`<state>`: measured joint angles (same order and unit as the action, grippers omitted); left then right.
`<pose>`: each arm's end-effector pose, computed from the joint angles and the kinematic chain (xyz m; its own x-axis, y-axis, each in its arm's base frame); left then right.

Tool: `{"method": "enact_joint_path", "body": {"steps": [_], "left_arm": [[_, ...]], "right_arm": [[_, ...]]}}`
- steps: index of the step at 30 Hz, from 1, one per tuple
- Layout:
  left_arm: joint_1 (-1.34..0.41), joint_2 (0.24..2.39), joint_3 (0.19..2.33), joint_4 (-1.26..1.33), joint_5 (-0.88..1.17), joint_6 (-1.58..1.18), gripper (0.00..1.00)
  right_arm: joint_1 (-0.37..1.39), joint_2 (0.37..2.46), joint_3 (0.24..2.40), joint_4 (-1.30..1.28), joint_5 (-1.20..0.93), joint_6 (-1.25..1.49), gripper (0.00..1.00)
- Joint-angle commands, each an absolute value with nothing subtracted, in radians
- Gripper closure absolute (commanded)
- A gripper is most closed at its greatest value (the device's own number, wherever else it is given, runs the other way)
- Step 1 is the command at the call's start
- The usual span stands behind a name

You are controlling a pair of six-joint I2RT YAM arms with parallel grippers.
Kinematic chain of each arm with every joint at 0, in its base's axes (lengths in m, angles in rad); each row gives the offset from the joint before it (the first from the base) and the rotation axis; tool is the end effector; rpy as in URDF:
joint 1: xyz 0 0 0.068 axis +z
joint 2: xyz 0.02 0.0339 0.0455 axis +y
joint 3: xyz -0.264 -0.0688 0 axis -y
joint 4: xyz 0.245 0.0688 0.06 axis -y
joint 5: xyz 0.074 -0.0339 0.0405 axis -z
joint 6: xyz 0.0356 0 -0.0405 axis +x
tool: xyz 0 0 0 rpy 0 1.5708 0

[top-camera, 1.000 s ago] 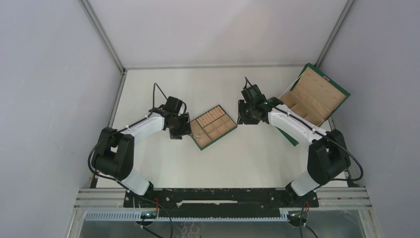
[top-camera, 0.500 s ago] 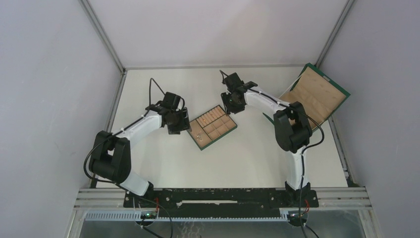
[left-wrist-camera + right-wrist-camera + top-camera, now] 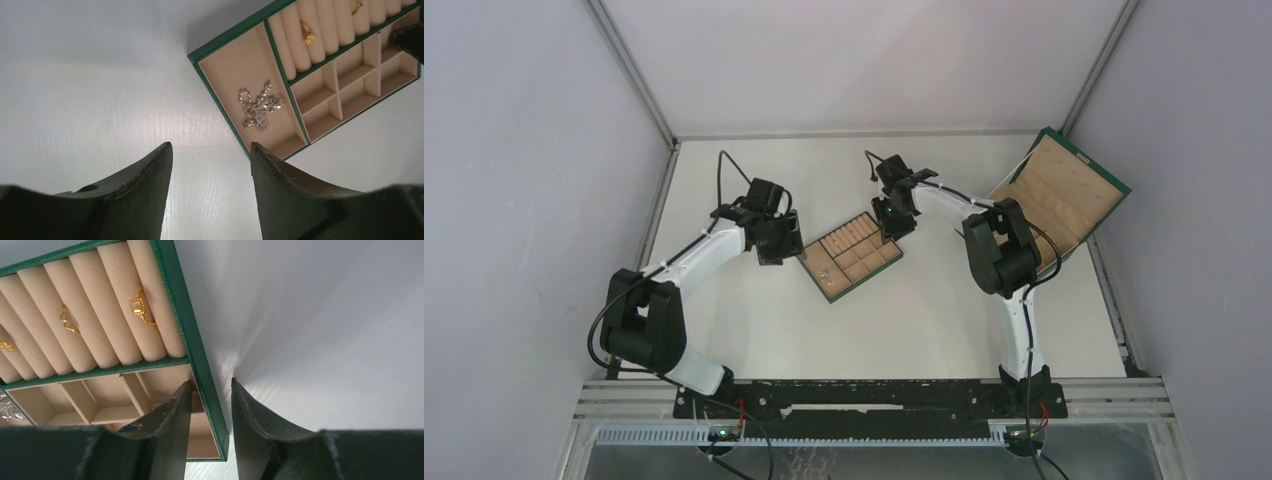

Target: Organize the mixed jewelry

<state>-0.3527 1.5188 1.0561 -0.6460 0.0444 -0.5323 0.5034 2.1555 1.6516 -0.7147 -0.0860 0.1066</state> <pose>0.2821 -0.1055 0.2234 -0.9084 -0.2059 -0.3640 -0.1130 0.9588 -0.2605 0.3901 0.2183 0.1651 -0.8714 -0.3589 -0.3344 -0.4162 0.9017 0.1169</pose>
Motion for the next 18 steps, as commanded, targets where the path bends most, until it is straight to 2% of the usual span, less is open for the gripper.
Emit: {"method": "enact_joint_path", "body": {"steps": [1,4,9,14,18], "left_arm": [[-0.348,1.519,1.112,-0.649,0.034,-0.503,0.37],[-0.348,1.515,1.11,-0.653,0.03,-0.501,0.37],[-0.348,1.494,1.1,-0.653,0.035,-0.503,0.37],[-0.348,1.484,1.135,-0.674,0.056,-0.498,0.37],[-0.348,1.467,1.184,-0.696,0.071,-0.494,0.37]], "right_arm": [[0.499,2.166,1.697,-0.672,-0.108,0.134,0.61],[0.5,2.17,1.694,-0.66,-0.106,0.159,0.73],[0.494,2.115,1.655,-0.651,-0.094,0.197,1.0],[0.487,1.977,1.539,-0.639,-0.062,0.228,1.0],[0.46,1.788,1.385,-0.647,-0.027,0.303,1.0]]}}
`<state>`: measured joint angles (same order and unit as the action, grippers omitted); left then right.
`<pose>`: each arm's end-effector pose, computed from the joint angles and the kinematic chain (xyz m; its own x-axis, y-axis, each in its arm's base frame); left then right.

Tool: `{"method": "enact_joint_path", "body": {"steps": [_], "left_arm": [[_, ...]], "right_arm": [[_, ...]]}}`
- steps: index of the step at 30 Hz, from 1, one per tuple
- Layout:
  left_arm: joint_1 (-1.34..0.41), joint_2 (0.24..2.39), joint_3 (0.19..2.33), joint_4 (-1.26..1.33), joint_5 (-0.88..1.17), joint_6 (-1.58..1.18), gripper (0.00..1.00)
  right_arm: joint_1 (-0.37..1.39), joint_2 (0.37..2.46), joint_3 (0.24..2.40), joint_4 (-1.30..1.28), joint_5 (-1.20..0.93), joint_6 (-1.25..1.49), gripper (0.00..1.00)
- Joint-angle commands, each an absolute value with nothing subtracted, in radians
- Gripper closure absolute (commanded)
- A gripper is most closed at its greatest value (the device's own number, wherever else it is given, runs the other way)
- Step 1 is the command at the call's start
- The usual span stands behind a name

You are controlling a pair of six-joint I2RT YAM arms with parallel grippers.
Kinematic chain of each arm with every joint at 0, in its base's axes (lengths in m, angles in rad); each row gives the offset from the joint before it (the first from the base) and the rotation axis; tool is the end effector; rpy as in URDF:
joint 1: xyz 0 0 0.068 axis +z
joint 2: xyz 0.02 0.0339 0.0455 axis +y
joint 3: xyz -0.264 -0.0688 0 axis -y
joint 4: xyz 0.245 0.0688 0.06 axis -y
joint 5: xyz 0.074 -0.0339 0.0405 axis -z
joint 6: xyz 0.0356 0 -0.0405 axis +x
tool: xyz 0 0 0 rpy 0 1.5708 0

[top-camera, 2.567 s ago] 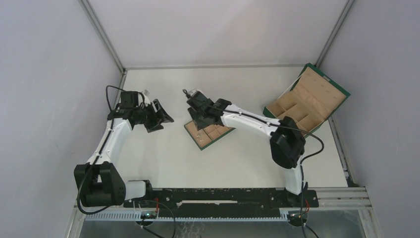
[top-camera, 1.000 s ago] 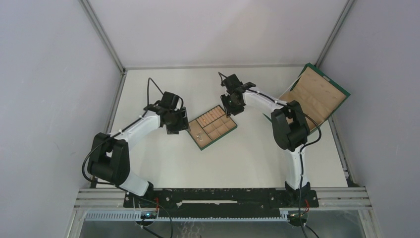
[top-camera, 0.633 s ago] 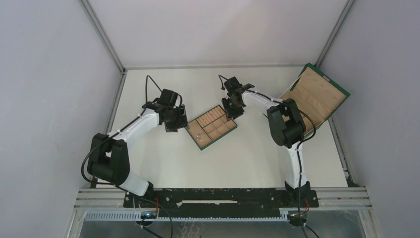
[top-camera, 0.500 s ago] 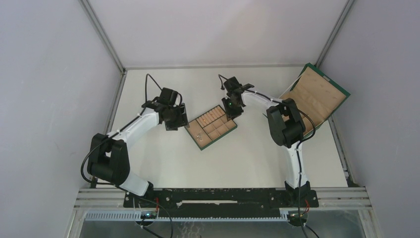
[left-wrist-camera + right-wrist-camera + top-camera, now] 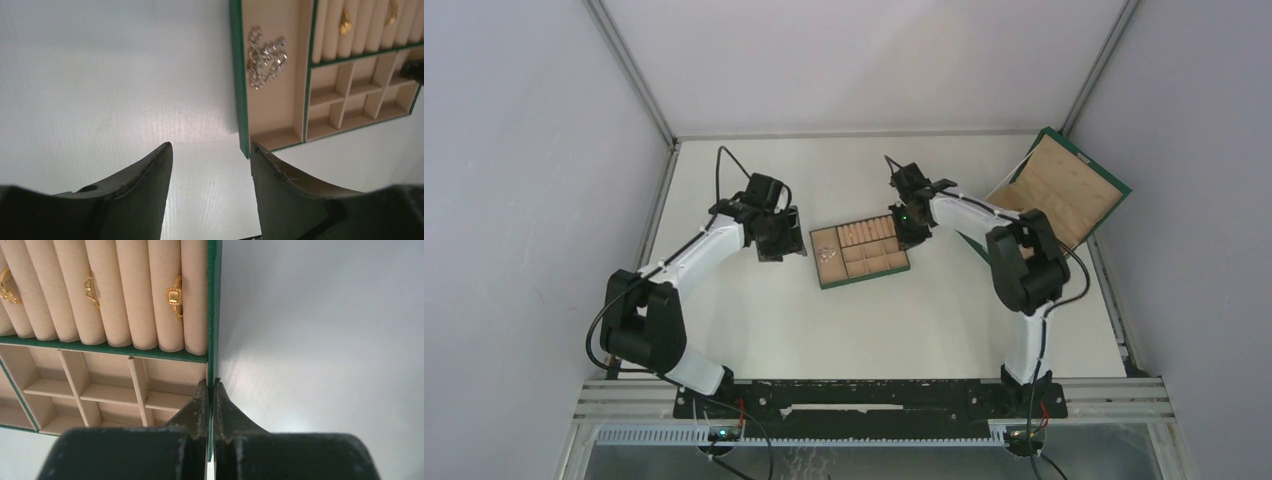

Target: Organize the mixed jewelry

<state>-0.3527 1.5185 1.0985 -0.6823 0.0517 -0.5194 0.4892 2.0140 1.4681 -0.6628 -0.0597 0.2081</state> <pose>0.2845 -0.1067 0.2343 -0.9090 -0.1936 -0.3691 -0.0971 0.9596 -0.2642 0.3632 0.1957 0.1736 -0.9084 -0.2500 -0.3351 -0.3067 0.9432 0.1278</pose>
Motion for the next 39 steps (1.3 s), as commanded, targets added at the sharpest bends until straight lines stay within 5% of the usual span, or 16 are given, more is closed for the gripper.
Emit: {"method": "enact_joint_path", "body": {"steps": [1,16,23,39], "left_arm": [[-0.349,1.461,1.195,-0.7,0.074,-0.493,0.37],[-0.346,1.47,1.265,-0.729,0.102,-0.459,0.36],[-0.347,1.473,1.23,-0.71,0.113,-0.458,0.36],[-0.347,1.481,1.211,-0.69,0.131,-0.47,0.36]], "right_arm": [[0.448,1.735,1.35,-0.654,-0.022,0.323,1.0],[0.202,1.139,1.1,-1.034,0.169,0.699,1.0],[-0.062,0.974,0.982,-1.102,0.168,0.68,1.0],[-0.46,1.053,0.982,-0.961,0.055,0.477,1.0]]}}
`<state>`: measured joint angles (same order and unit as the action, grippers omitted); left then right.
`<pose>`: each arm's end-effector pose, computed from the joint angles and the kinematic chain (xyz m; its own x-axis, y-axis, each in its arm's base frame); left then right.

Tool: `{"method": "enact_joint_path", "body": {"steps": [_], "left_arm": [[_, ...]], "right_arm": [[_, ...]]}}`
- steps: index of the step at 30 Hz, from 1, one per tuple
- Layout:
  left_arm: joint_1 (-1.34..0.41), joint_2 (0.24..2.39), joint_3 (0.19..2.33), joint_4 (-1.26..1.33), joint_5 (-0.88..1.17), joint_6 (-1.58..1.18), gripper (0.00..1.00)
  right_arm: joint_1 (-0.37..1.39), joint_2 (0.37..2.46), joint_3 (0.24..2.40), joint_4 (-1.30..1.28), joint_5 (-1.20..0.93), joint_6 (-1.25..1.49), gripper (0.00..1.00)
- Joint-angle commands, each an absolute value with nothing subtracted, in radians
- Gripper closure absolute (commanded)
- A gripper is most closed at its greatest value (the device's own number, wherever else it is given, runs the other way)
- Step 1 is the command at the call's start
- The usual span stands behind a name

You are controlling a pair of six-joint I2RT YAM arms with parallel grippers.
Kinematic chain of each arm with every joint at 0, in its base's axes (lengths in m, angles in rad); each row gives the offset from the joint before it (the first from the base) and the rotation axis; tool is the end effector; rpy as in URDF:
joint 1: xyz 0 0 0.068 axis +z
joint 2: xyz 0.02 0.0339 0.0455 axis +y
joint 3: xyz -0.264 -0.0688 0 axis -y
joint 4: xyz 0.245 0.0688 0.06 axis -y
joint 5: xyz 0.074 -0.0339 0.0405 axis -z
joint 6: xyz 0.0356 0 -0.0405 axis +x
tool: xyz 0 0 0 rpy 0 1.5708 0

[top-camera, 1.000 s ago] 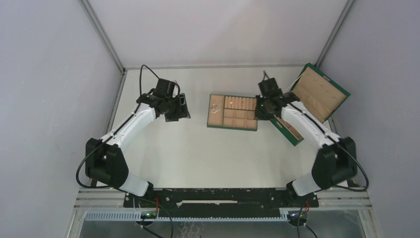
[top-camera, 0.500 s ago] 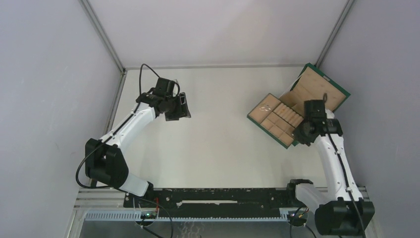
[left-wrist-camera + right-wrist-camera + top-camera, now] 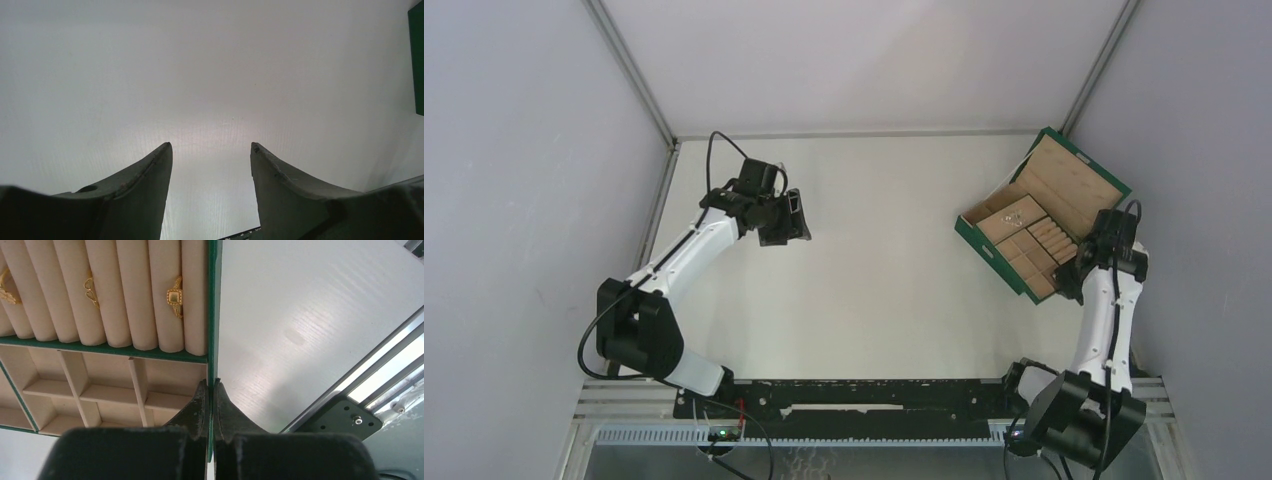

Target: Organize the mixed jewelry

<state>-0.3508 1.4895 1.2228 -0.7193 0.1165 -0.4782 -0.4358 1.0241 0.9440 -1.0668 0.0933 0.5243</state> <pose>0.2907 -0.1108 0.2788 -0.8800 -0.1647 -0.4455 -0.0038 0.9404 -0.3401 0.1589 -0.0776 0.2795 -0.4875 0.7768 -0.3986 0.8076 0.5747 0.1324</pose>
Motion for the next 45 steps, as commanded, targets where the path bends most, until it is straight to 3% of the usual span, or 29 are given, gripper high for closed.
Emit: {"method": "enact_joint_path", "body": {"steps": [1,10,25,45], "left_arm": [[-0.347,1.48,1.209,-0.69,0.128,-0.469,0.36],[-0.347,1.478,1.198,-0.687,0.107,-0.467,0.36],[-0.331,1.491,1.216,-0.702,0.098,-0.456,0.36],[-0.306,1.487,1.21,-0.703,0.101,-0.449,0.36]], "right_arm": [[-0.462,1.066,0.989,-0.954,0.058,0.472,1.0],[-0.443,1.193,1.044,-0.876,0.062,0.48,1.0],[-0.324,1.393,1.145,-0.825,0.249,0.503,1.0],[-0.31,1.474,1.142,-0.771,0.191,0.528,1.0]]}}
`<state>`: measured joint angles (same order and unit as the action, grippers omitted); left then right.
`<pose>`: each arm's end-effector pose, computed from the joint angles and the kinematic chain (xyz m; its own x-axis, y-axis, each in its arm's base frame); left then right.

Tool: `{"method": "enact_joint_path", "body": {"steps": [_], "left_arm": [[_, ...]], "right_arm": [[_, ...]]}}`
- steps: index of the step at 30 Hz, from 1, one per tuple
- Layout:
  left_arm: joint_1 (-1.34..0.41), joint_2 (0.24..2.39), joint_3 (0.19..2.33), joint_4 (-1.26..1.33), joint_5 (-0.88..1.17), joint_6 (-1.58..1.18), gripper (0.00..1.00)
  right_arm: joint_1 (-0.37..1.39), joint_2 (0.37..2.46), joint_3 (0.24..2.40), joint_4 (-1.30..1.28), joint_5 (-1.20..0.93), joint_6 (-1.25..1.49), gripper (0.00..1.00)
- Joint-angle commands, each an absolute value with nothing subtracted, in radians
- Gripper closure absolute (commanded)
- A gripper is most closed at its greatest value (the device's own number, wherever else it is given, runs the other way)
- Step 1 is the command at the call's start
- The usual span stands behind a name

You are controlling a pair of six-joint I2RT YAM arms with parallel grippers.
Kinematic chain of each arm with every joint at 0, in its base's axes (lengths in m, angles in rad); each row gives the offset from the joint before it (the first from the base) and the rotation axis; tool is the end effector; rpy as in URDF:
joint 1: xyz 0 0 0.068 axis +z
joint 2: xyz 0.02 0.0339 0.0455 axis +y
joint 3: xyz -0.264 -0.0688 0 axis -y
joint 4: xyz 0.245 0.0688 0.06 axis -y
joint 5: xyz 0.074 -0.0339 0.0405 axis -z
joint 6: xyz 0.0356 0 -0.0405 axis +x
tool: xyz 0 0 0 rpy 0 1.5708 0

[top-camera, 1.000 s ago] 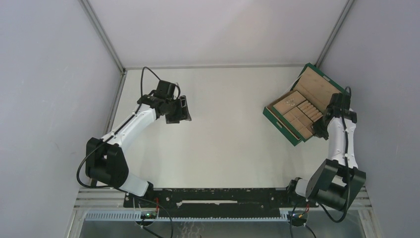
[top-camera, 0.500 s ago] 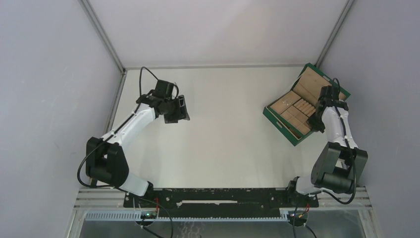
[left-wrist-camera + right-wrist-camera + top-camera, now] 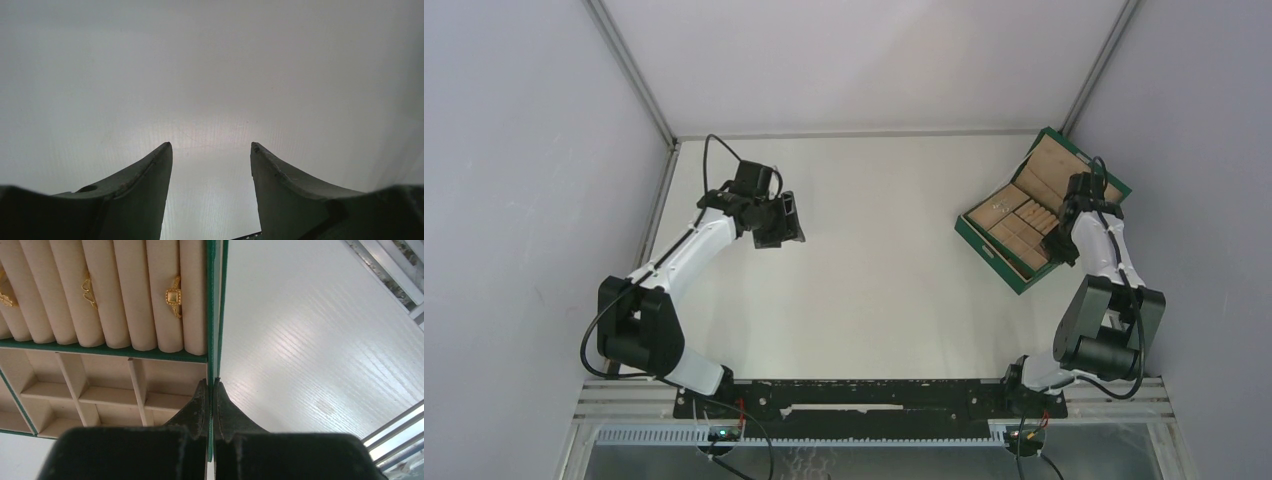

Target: Organize the mixed jewelry

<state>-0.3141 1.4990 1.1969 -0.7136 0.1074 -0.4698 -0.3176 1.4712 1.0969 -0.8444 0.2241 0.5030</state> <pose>0.2941 -0.0996 0.2682 -0.8841 -0.1861 -0.4287 -0.0441 0.9465 -0.3198 0.2647 -0.0953 0.2404 -0.5994 0.6918 -0.4027 0.7604 0.6492 -0.0165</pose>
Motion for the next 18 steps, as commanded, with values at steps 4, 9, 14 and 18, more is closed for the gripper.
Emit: {"method": "enact_joint_path", "body": {"steps": [4,9,14,18], "left_arm": [[-0.302,1.482,1.203,-0.703,0.101,-0.449,0.36],[-0.3,1.478,1.201,-0.703,0.102,-0.448,0.36],[-0.298,1.476,1.2,-0.703,0.102,-0.447,0.36],[-0.296,1.474,1.197,-0.702,0.102,-0.447,0.36]], "right_arm": [[-0.313,1.475,1.123,-0.746,0.158,0.53,1.0],[-0.318,1.488,1.114,-0.735,0.133,0.534,1.0],[-0.321,1.499,1.11,-0.727,0.126,0.535,1.0],[-0.321,1.504,1.103,-0.723,0.128,0.534,1.0]]}}
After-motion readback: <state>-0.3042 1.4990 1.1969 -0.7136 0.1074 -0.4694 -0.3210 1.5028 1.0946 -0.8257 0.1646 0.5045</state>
